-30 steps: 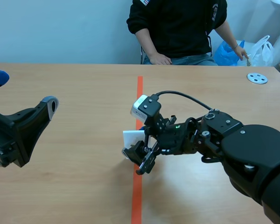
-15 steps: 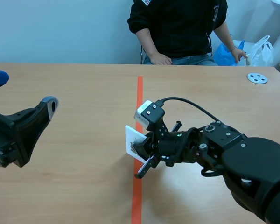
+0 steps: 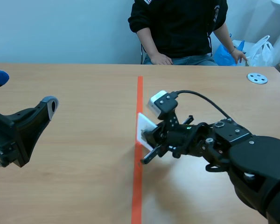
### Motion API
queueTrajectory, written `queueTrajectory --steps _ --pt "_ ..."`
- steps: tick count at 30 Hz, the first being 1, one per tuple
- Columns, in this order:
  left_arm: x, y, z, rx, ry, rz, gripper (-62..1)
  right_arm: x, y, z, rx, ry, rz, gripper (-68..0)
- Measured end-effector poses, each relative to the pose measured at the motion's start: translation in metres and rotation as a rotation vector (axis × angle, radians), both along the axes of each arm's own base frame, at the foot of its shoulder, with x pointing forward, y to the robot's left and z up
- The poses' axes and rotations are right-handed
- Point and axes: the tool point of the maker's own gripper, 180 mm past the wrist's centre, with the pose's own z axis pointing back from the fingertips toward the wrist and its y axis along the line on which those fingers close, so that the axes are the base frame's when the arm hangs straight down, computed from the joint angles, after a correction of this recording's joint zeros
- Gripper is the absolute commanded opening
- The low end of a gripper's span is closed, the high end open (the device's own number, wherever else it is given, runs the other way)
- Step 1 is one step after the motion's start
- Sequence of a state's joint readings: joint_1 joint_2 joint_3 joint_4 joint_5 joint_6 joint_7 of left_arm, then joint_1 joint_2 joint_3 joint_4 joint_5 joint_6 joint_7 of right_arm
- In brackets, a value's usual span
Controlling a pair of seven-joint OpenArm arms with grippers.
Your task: Sort the leaf by its shape. The table is split by an orange tape line. A compound leaf with several leaflets goes to the left side, a simple leaf with one blade goes to the right side. Return to the home posture when a red brick is placed on the table.
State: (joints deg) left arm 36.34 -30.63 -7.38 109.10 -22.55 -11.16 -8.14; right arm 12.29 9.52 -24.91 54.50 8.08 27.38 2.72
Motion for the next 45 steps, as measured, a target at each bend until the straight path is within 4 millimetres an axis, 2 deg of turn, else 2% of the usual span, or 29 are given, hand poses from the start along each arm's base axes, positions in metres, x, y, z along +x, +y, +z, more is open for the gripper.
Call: queueTrajectory --steps 6,10,17,23,26,33,45 --pt "0.0 0.0 0.0 0.0 0.0 0.0 1.4 0.032 -0.077 0.017 0.013 -0.044 -0.234 -66.9" --pt "0.0 0.0 0.0 0.0 0.0 0.0 1.4 0.035 -0.132 0.019 0.024 -0.035 -0.375 -66.9" --pt "0.0 0.0 0.0 0.0 0.0 0.0 1.4 0.008 -0.227 0.011 -0.002 -0.004 -0.585 -66.9" --pt "0.0 0.0 0.0 0.0 0.0 0.0 1.4 -0.021 -0.283 0.007 -0.013 0.015 -0.729 -66.9" --pt "0.0 0.0 0.0 0.0 0.0 0.0 1.4 -0.029 -0.296 0.007 -0.014 0.016 -0.769 -66.9" --pt "0.0 0.0 0.0 0.0 0.0 0.0 1.4 -0.029 -0.299 0.006 -0.016 0.012 -0.793 -64.6" --pt "0.0 0.0 0.0 0.0 0.0 0.0 1.4 -0.028 -0.293 0.005 0.018 0.015 -0.803 -47.6"
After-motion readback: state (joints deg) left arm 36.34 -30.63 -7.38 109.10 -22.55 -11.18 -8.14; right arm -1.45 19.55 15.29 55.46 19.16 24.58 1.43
